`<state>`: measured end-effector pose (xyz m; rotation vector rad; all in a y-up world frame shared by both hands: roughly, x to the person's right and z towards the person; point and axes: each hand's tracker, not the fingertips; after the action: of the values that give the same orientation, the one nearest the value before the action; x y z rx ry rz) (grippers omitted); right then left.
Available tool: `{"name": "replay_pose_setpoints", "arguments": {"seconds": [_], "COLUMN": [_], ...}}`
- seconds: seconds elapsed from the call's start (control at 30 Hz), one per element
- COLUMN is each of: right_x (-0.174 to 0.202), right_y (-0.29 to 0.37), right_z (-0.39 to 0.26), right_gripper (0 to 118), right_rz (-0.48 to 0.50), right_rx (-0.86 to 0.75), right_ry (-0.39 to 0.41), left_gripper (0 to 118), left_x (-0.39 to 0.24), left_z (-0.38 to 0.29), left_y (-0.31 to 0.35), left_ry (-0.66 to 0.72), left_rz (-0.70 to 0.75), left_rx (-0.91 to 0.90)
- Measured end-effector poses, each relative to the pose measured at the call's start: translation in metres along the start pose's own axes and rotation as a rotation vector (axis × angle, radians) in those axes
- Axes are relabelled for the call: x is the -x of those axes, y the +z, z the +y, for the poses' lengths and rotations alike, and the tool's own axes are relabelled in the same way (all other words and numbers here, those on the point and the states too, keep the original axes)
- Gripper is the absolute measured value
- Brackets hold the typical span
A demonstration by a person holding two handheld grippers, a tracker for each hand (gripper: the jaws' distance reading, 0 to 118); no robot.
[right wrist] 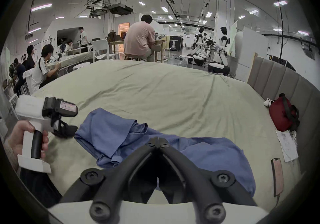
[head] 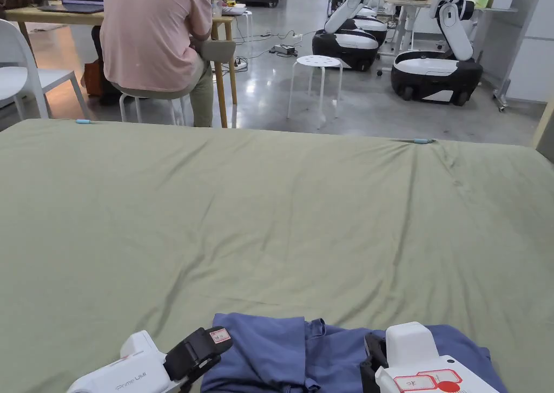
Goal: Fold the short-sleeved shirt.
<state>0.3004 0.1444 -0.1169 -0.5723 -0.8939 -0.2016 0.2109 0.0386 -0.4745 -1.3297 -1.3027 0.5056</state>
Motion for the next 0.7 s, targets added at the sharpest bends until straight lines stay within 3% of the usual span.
{"name": "replay_pose_setpoints", "arguments": {"seconds": [0.07,0.13,0.17,0.23,0.27,0.3,0.4,0.57,0.7], "right_x": [-0.002,-0.004,-0.006,-0.008,-0.008,-0.009,-0.01,-0.013,-0.011], "right_y": [0.0,-0.002,-0.003,-0.005,-0.006,-0.006,-0.006,-0.008,-0.01], "right_z": [0.003,0.006,0.007,0.009,0.009,0.009,0.009,0.008,0.003], "right_gripper": [0,0,0,0,0,0,0,0,0], "right_rz": [-0.012,-0.026,-0.03,-0.048,-0.054,-0.055,-0.063,-0.075,-0.073], "right_rx": [-0.002,-0.004,0.0,0.008,0.012,0.014,0.024,0.035,0.034], "right_ry": [0.002,0.006,0.007,0.014,0.013,0.011,0.006,-0.011,-0.024], "left_gripper": [118,107,95,48,30,23,20,16,16], "left_x": [0.017,0.02,0.018,0.018,0.017,0.017,0.006,-0.015,-0.038], "left_z": [-0.002,0.0,-0.005,-0.008,-0.01,-0.011,-0.003,0.02,0.039], "left_y": [-0.008,-0.018,-0.026,-0.039,-0.049,-0.054,-0.049,-0.012,0.034], "left_ry": [0.088,0.169,0.184,0.162,0.149,0.143,0.098,-0.18,-0.514], "left_rz": [-0.198,-0.281,-0.271,-0.226,-0.141,-0.086,-0.058,0.168,0.435], "left_rx": [-0.023,-0.008,0.004,0.01,0.005,-0.001,0.0,-0.153,-0.29]}}
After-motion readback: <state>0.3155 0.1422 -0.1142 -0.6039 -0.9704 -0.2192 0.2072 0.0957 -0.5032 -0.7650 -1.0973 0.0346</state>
